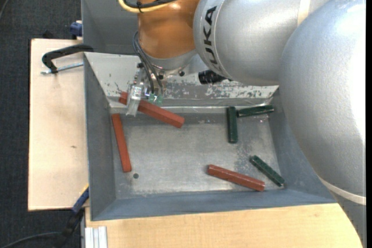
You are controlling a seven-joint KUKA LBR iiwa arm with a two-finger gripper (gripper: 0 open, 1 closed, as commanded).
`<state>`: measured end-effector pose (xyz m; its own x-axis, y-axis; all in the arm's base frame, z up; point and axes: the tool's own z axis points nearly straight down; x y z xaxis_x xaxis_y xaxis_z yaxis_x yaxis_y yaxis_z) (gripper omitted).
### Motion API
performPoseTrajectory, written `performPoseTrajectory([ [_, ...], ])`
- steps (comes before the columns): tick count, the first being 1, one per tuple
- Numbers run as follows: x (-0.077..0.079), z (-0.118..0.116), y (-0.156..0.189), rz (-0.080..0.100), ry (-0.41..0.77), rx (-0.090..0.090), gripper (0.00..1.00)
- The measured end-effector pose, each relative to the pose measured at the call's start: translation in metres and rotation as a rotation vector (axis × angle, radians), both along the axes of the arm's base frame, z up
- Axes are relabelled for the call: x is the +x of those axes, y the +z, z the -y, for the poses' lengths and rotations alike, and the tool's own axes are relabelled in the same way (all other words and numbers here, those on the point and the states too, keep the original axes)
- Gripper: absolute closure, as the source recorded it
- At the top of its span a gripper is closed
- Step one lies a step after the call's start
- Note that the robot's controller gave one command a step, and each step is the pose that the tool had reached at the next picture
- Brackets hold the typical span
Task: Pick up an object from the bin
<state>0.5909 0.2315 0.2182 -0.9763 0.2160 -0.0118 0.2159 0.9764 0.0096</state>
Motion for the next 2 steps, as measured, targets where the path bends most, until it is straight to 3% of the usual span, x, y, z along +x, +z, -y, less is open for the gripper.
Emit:
performPoseTrajectory([
  [1,-0.047,0.033,-0.07,-0.017,0.253,-0.009,1.0],
  [2,-0.047,0.035,0.01,0.001,0.26,-0.005,1.0],
])
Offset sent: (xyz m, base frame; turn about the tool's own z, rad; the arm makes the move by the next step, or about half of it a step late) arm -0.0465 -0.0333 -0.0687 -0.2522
